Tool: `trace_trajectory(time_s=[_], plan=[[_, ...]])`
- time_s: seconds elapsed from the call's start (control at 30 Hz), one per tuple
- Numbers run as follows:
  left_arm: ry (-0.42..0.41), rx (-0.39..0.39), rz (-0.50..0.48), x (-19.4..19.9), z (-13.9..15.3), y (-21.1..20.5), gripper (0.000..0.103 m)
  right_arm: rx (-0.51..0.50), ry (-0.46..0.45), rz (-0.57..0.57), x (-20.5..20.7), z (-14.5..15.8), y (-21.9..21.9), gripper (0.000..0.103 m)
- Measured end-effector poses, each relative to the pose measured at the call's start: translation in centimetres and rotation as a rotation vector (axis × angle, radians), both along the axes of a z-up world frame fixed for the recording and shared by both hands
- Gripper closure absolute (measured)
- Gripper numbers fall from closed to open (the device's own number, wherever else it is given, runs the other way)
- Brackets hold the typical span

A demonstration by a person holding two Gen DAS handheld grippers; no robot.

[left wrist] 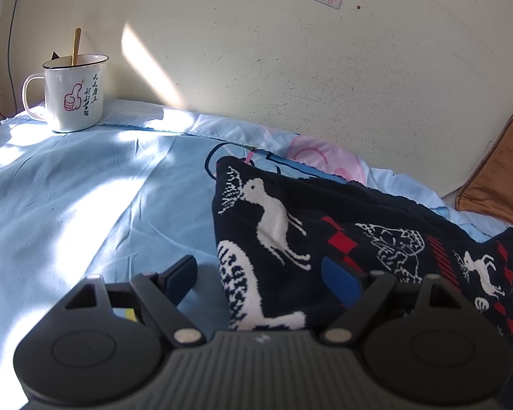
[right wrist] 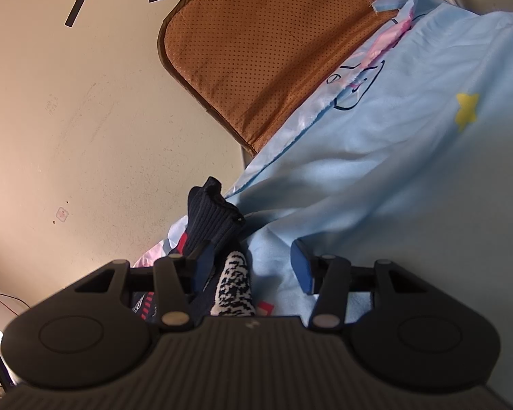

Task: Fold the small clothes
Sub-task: 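Grasp the sweater hem with the right gripper and lift it toward the collar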

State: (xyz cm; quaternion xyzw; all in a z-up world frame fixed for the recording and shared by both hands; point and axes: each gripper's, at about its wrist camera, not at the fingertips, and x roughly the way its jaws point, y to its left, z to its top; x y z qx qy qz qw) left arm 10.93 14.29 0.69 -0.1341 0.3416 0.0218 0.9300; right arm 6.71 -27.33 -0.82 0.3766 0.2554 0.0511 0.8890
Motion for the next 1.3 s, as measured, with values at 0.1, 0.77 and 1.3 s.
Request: trace_trajectory(time_s=[0.1, 0.77, 1.3], plan=[[0.000, -0.002, 0.006, 0.0, 0.0, 0.0, 0.017, -0.009, 0.001, 0.011, 0.0, 0.0, 0.1, 0.049], [-0.038, -0.058, -0.123, -21.4, 1.0, -3.0, 0.007, -0.061, -0.073, 0.427, -8.9, 3.6, 3.0, 0.048], [0.082, -0.296, -0.198, -29.5, 0.7, -1.6, 0.007, -0.236, -0.043, 0.575, -14.9, 4.2, 3.3, 0.048]])
